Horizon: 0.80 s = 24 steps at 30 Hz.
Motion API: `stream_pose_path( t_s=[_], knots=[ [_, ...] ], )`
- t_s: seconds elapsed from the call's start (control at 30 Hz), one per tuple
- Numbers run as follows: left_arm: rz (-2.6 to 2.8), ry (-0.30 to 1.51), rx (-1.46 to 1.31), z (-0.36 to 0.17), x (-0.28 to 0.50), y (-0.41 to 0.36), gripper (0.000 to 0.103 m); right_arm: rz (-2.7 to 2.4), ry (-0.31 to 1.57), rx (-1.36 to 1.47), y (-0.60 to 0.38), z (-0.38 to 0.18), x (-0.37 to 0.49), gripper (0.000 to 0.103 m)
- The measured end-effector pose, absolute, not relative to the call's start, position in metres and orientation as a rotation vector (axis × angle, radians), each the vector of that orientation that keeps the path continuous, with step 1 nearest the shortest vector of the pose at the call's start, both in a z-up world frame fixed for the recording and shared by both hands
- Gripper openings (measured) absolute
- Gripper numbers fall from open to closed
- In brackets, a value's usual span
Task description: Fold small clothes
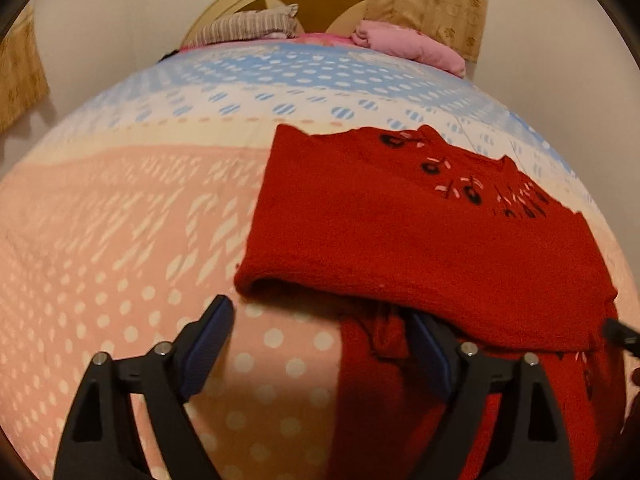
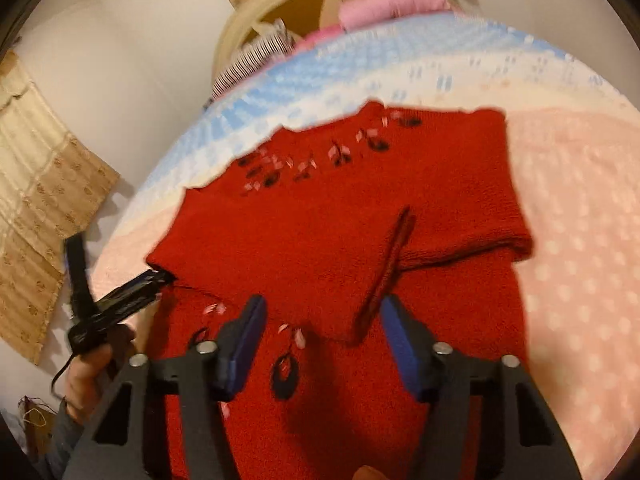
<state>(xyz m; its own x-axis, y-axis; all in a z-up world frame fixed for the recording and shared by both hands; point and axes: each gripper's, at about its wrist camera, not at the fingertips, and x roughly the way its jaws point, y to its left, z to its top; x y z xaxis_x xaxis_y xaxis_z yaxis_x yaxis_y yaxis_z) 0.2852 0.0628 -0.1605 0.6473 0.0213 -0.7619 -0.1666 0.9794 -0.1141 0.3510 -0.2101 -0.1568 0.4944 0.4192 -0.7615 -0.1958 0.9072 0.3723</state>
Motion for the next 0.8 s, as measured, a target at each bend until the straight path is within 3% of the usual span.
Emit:
stream_pose_path(
  t_s=[0.03, 0.07, 0.43, 0.8],
  knots=[
    [0.105, 0.865, -0.195, -0.162, 0.285, 0.065, 0.093, 0.359, 0.994, 0.236, -0.209, -0.16, 0.354, 0.022],
    [0.099, 0.871, -0.214, -0.163, 0.285, 0.066, 0.093, 0.355, 0.996, 0.228, -0.207, -0.162, 0.356, 0.007],
    [0.089, 0.868, -0.247, -0.164, 0.288, 0.071, 0.095, 0.295, 0.789, 0.119, -0.244, -0.082, 0.346, 0.005],
    [0.103, 0.866, -0.247, -0.164, 0.287, 0.072, 0.097, 0.148, 0.848, 0.069, -0.282, -0.125, 0.354, 0.004]
  ],
)
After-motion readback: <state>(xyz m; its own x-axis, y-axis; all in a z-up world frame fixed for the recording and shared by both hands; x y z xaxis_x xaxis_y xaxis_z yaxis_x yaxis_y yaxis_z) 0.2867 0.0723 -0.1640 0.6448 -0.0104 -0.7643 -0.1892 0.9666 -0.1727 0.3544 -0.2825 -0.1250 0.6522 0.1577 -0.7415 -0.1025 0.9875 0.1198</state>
